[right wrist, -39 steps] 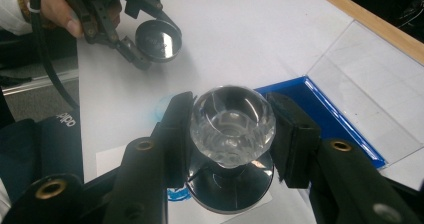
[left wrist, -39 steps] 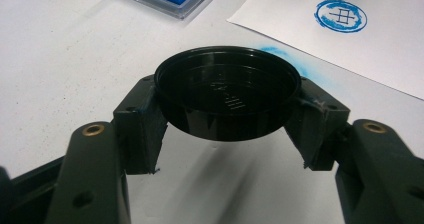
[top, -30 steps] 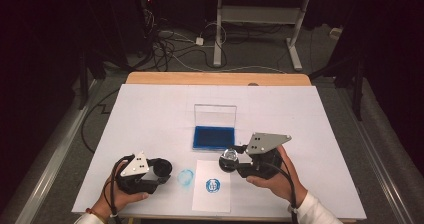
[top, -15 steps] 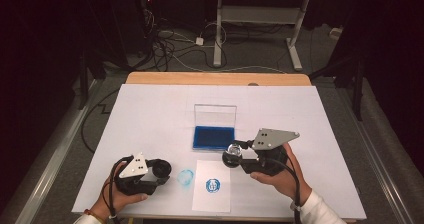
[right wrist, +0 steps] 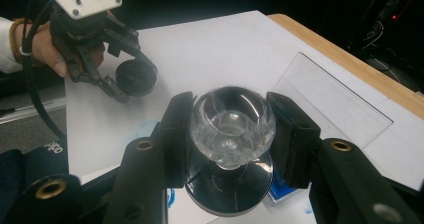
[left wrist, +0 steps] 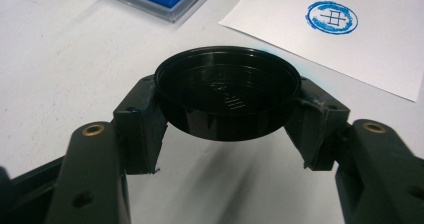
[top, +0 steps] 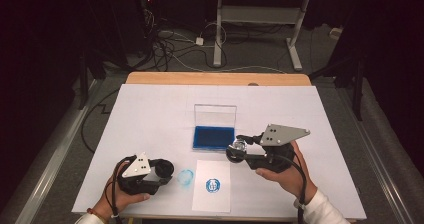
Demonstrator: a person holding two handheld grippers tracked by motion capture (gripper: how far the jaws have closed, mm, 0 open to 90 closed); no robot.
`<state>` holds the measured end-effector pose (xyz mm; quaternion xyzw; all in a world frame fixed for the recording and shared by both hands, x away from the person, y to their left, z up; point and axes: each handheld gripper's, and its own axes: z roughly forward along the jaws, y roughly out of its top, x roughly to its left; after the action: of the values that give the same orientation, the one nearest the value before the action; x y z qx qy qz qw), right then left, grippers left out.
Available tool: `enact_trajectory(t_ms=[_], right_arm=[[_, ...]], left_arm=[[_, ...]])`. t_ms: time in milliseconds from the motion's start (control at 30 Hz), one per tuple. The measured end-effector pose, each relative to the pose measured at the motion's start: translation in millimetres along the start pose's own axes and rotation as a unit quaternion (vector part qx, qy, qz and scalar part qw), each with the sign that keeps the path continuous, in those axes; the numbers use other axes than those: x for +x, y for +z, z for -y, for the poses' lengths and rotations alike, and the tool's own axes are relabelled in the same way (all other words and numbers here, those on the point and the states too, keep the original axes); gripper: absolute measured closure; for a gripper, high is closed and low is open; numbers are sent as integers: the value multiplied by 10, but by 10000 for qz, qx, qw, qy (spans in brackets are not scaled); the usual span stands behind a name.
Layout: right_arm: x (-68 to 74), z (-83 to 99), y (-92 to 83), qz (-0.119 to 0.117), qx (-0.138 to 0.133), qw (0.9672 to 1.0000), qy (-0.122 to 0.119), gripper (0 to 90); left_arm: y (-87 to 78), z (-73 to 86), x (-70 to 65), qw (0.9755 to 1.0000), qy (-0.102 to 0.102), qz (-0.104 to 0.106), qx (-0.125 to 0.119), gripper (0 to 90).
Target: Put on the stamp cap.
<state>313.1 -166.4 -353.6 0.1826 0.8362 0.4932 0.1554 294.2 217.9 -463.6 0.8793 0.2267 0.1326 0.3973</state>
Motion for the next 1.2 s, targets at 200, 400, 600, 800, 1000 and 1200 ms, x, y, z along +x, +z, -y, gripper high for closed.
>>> enact_trajectory(t_ms=[200,400,600,800,1000,1200], right_arm=[[-6,-25,-4,26,-59,10000,-1,569],[17,-33,20,7,-66,10000,-10,569],[34,-55,44,-48,-120,9999,-7,569],[59,-65,67,-98,-144,9998,-7,569],[68,-70,73,-102,-163,9998,23,569],[60,-74,51,-109,-216,9997,43,569]], left_arm=[[68,-76,-19,9999,42,85,-37,367],[138,-144,-72,9998,52,169,-76,367],[201,-206,-135,9995,124,277,-71,367],[261,-256,-174,9990,99,410,-141,367],[363,-326,-224,9983,146,550,-142,367],[454,-394,-268,9977,197,629,-131,367]])
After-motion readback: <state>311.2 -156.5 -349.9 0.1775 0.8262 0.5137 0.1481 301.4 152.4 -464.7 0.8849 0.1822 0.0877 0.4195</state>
